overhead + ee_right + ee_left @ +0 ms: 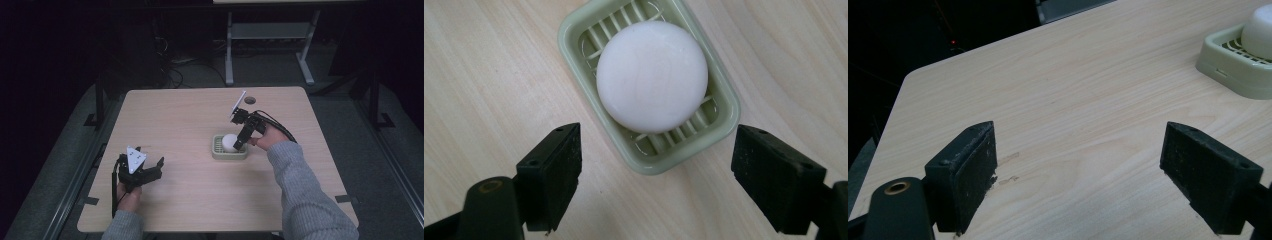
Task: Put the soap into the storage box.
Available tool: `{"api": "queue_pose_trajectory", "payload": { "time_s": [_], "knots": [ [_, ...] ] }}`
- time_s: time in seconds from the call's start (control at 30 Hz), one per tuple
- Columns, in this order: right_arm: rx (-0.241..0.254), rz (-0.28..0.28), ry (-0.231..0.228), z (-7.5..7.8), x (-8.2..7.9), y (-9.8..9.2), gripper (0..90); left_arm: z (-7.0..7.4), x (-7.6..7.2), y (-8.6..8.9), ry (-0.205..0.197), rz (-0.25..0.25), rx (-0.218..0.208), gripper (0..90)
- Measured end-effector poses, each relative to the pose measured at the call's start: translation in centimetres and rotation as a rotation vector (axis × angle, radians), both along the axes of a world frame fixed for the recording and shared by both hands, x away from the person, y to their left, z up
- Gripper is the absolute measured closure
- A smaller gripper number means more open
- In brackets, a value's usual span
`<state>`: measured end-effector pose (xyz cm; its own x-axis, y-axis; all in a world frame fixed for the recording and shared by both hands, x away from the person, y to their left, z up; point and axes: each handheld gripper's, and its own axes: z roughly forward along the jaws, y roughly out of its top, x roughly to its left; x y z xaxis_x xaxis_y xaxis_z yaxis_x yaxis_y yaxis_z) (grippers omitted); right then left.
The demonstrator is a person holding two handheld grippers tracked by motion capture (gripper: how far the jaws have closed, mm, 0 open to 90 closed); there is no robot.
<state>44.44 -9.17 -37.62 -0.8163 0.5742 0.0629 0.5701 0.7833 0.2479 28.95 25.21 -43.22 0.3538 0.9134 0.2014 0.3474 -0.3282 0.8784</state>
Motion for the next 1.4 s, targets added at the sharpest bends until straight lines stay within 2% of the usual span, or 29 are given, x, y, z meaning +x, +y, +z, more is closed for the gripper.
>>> {"api": "queue_pose_trajectory", "payload": {
  "time_s": [0.3, 0.43, 0.53, 0.57, 0.77, 1.03, 1.1, 1.4],
  "knots": [
    [-0.001, -0.007, 0.004, -0.2, -0.9, -0.9, 20.2, 0.0, 0.0, -0.1, -0.001, -0.001, 0.001, 14.8],
    [0.014, -0.01, 0.002, -0.2, -1.3, -1.4, 20.2, 0.0, 0.0, -0.1, 0.004, 0.0, 0.003, 14.8],
    [0.005, -0.008, 0.003, -0.1, -1.6, -1.6, 20.2, 0.0, 0.0, -0.2, 0.002, -0.004, 0.006, 14.8],
    [0.02, -0.003, -0.005, 0.1, -1.8, -1.8, 20.3, -0.1, 0.0, -0.2, 0.0, -0.005, 0.004, 14.8],
    [0.027, -0.003, -0.006, 0.1, -2.3, -2.2, 20.3, 0.0, -0.1, -0.2, 0.0, -0.004, 0.005, 14.8],
    [0.027, -0.013, -0.002, -0.3, -3.1, -3.1, 20.3, 0.0, -0.1, -0.2, 0.002, -0.003, 0.008, 14.8],
    [0.044, -0.014, -0.002, -0.3, -3.4, -3.4, 20.5, 0.0, -0.1, -0.2, 0.001, -0.003, 0.01, 14.8],
    [0.053, -0.019, 0.003, -0.9, -4.0, -4.0, 20.5, 0.0, -0.1, -0.2, 0.002, -0.005, 0.01, 14.8]
  ]
}}
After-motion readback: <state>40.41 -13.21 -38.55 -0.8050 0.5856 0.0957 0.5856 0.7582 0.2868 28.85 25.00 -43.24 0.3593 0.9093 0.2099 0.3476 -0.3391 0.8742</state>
